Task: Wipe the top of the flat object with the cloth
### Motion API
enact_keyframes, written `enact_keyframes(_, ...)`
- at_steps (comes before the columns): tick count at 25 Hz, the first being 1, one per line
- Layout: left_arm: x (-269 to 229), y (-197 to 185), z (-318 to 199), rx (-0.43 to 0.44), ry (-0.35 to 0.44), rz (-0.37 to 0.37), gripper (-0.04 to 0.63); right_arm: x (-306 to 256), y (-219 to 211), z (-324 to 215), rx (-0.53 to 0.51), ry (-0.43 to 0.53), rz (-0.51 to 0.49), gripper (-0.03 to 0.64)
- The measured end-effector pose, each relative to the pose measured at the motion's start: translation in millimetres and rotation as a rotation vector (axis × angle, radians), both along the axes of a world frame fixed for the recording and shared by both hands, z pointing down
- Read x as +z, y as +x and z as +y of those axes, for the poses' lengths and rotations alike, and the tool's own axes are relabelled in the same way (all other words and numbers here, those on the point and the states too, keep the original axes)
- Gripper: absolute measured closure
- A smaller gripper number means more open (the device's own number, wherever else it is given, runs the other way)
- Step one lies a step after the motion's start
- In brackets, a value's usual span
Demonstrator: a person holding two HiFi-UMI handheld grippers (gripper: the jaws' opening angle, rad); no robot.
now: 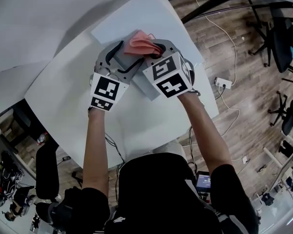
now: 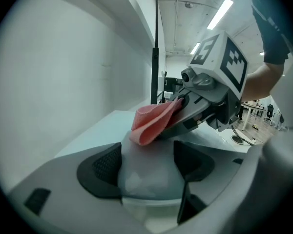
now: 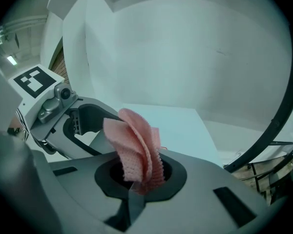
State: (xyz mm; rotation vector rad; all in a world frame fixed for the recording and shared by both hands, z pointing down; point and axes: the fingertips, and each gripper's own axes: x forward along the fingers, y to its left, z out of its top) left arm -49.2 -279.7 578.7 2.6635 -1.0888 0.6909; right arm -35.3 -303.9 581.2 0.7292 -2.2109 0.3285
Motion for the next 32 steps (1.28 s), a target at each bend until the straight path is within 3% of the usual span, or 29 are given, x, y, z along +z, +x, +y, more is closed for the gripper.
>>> enact_keyframes(15, 0, -1, 1, 0.002, 0.012, 0.004, 0.267, 2, 55, -72, 0.215, 0.034, 0.012, 0.569)
enact_keyframes(32, 1, 1, 0, 0.008, 0.016, 0.003, 0.267, 2, -32, -62, 0.080, 0.005, -0.052, 0.569)
